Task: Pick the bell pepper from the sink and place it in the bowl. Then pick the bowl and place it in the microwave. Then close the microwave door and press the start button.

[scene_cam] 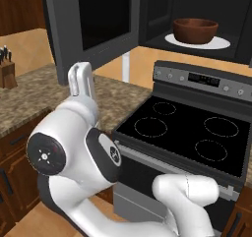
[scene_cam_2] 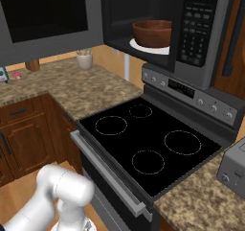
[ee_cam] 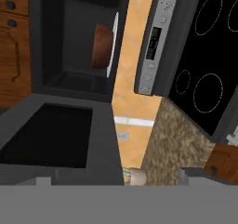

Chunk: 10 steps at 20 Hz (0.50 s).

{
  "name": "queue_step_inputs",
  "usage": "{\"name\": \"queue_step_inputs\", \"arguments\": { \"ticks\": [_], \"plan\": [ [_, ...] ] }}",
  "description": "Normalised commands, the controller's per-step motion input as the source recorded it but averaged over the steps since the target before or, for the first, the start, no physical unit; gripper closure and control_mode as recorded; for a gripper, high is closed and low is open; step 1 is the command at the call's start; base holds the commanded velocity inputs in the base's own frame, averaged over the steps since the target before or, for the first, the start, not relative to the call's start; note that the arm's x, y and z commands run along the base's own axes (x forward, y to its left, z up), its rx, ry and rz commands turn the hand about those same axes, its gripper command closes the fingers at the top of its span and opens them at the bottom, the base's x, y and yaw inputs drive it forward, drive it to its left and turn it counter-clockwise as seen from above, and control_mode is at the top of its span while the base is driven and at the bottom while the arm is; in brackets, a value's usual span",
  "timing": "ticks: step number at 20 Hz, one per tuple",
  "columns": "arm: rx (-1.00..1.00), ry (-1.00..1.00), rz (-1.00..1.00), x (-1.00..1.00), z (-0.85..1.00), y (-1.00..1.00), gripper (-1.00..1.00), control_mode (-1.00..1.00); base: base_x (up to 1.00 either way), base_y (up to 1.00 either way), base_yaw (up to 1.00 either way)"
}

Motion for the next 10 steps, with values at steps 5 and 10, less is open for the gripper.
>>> {"name": "queue_step_inputs", "arguments": {
  "ticks": [5,10],
  "plan": [
    [-0.04,-0.05,-0.05,0.55,-0.6,0.69,-1.0,-1.0,0.0,0.0,0.0],
    [-0.05,-0.04,-0.09,0.86,-0.53,0.83,-1.0,-1.0,0.0,0.0,0.0]
  ]
}}
